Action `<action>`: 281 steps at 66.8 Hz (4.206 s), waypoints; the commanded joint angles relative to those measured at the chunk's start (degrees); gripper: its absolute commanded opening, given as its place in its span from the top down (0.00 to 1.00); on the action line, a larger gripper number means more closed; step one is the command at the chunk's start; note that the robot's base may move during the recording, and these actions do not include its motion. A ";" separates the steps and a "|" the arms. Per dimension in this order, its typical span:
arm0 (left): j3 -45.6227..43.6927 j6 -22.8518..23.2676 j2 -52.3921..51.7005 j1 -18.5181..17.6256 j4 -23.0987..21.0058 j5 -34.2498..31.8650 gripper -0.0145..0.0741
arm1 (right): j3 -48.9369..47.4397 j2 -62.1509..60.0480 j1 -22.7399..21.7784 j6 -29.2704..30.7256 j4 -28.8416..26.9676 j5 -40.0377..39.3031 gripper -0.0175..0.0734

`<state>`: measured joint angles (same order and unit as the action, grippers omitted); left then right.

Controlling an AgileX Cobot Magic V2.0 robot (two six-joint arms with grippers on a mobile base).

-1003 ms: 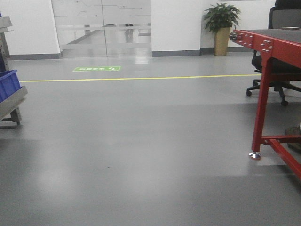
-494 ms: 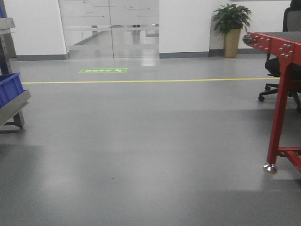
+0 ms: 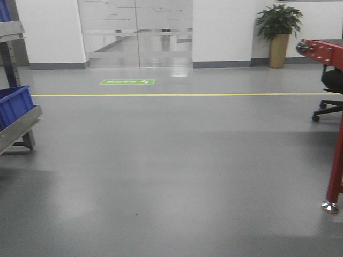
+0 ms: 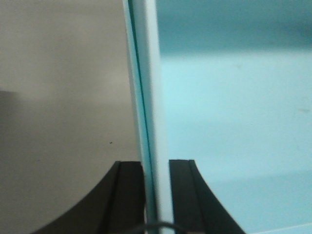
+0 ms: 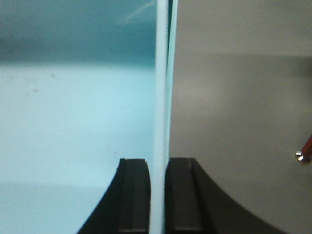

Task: Move two blue bins to right shelf middle
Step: 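Turn toward the shelf unit with the red bag, holding the bin, then approach the shelf and raise the held bin above the upper rail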

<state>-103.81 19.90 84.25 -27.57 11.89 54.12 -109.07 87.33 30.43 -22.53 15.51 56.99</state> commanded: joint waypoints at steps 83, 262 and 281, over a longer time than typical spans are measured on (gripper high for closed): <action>-0.95 -0.42 -1.04 -0.10 -1.05 -4.54 0.96 | -1.19 -1.24 0.04 0.22 -0.50 -6.41 0.99; -0.95 -0.42 -1.04 -0.10 -1.05 -4.54 0.96 | -1.19 -1.24 0.04 0.22 -0.50 -6.41 0.99; -0.95 -0.42 -1.04 -0.10 -1.05 -4.54 0.96 | -1.19 -1.24 0.04 0.22 -0.50 -6.41 0.99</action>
<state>-103.81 19.90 84.25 -27.57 11.93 54.46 -109.07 87.33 30.43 -22.41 15.62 56.57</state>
